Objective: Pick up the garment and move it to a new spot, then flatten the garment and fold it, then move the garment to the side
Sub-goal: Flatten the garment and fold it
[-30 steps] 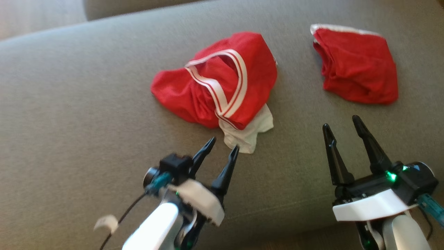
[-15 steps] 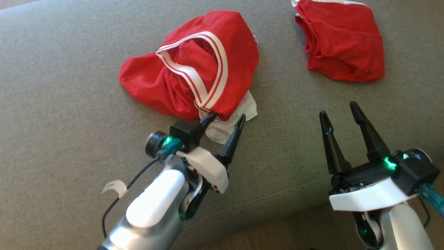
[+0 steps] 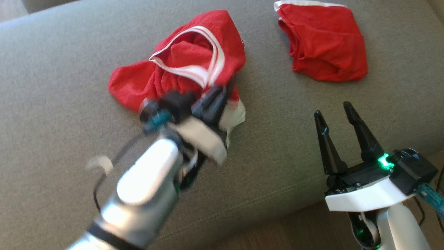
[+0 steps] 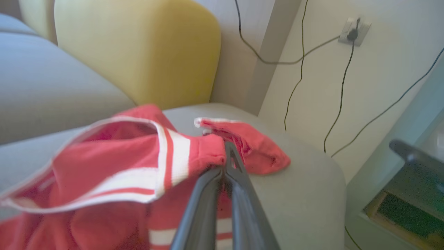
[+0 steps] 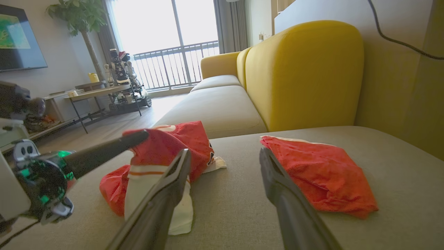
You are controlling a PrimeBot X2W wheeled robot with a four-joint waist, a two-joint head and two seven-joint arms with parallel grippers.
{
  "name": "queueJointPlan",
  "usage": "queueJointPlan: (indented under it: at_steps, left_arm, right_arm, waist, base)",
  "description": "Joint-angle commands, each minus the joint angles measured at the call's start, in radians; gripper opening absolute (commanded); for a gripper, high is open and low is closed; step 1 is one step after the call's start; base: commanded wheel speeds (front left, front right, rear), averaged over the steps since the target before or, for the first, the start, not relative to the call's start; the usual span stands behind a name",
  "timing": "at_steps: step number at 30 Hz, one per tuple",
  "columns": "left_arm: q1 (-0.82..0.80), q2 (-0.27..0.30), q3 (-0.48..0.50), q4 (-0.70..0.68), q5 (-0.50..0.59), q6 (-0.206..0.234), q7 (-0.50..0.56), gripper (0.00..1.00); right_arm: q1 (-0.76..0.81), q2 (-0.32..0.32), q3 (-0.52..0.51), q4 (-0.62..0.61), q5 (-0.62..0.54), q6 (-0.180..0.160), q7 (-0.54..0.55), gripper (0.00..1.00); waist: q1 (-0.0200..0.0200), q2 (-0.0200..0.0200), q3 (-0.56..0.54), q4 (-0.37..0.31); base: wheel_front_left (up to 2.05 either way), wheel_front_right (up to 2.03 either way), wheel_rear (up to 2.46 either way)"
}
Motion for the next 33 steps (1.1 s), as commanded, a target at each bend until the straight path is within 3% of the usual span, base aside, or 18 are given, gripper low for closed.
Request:
queueJointPlan:
  at_steps: [1, 12, 17, 20, 21, 26, 31, 33]
  left_arm:
    - [-0.107, 0.007, 0.052, -0.051, -0.018, -0.016, 0.003, 0.0]
    - [-0.496, 0.059, 0.223, -0.125, -0.181, -0.05, 0.194, 0.0]
    - [-0.666, 0.053, 0.295, -0.15, -0.193, -0.018, 0.185, 0.0]
    - [-0.723, 0.039, 0.349, -0.11, -0.218, 0.033, 0.162, 0.0]
    - [-0.723, 0.039, 0.349, -0.11, -0.218, 0.033, 0.162, 0.0]
    - [-0.717, 0.025, 0.412, 0.02, -0.286, 0.117, 0.185, 0.0]
    - [-0.552, 0.069, 0.441, 0.171, -0.315, 0.174, 0.227, 0.0]
    - [-0.478, 0.097, 0.457, 0.228, -0.323, 0.177, 0.212, 0.0]
  right_arm:
    - [-0.031, -0.005, 0.021, -0.037, 0.011, 0.0, -0.006, 1.0]
    - [-0.018, -0.005, 0.044, -0.031, 0.016, 0.0, -0.006, 1.0]
    - [-0.001, -0.005, 0.025, -0.028, 0.009, 0.0, -0.006, 1.0]
    - [0.001, -0.005, 0.026, -0.027, 0.006, 0.0, -0.006, 1.0]
    - [0.001, -0.005, 0.026, -0.027, 0.006, 0.0, -0.006, 1.0]
    - [0.0, -0.005, 0.035, -0.025, 0.008, 0.0, -0.006, 1.0]
    - [0.002, -0.005, 0.037, -0.025, 0.013, 0.0, -0.006, 1.0]
    - [0.0, -0.005, 0.039, -0.022, 0.012, 0.0, -0.006, 1.0]
  waist:
    - [0.0, 0.0, -0.024, -0.009]
    - [0.0, 0.0, -0.118, -0.045]
    - [0.0, 0.0, -0.142, -0.026]
    - [0.0, 0.0, -0.15, -0.007]
    - [0.0, 0.0, -0.15, -0.007]
    - [0.0, 0.0, -0.16, 0.017]
    - [0.0, 0.0, -0.153, 0.032]
    - [0.0, 0.0, -0.142, 0.036]
  base:
    - [0.0, 0.0, 0.0]
    - [0.0, 0.0, 0.0]
    - [0.0, 0.0, 0.0]
    - [0.0, 0.0, 0.0]
    - [0.0, 0.0, 0.0]
    - [0.0, 0.0, 0.0]
    - [0.0, 0.0, 0.0]
    - [0.0, 0.0, 0.0]
